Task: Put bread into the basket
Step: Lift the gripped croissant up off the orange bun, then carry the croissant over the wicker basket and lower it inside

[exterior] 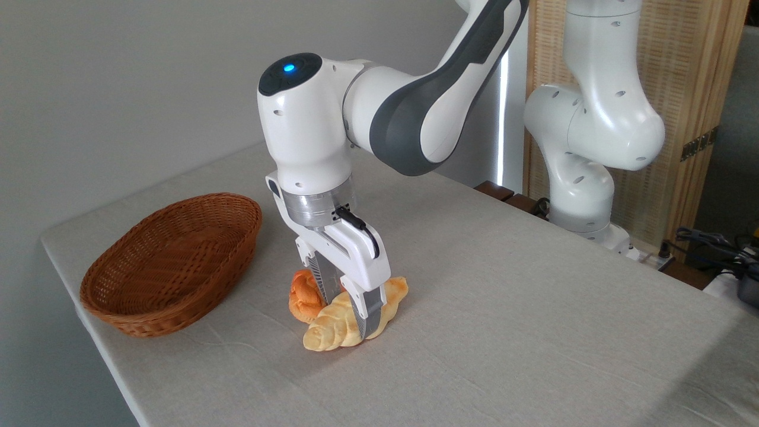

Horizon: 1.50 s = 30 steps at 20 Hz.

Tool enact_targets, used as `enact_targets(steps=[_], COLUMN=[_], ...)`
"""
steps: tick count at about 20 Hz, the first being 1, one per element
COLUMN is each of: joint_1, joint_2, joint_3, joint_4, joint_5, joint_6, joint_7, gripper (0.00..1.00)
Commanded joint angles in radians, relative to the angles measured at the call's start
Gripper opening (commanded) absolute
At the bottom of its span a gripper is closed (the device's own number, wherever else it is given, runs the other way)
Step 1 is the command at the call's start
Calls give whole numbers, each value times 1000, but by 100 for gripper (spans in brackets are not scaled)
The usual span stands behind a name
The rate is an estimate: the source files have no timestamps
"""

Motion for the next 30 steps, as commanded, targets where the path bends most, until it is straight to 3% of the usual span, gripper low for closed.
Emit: enact_targets(steps=[1, 16, 20, 24, 30], joint_1=[-1, -1, -1, -1, -8], joint_2=[3, -1, -26, -32, -43], joint_3=[8, 9, 35, 35, 20], joint_4=[-6, -1, 52, 140, 170], joint_5=[-6, -6, -9, -10, -18], joint_6=[18, 9, -18, -80, -91], joint_7=[21, 21, 21, 7, -29], gripper=[42, 45, 45, 45, 48])
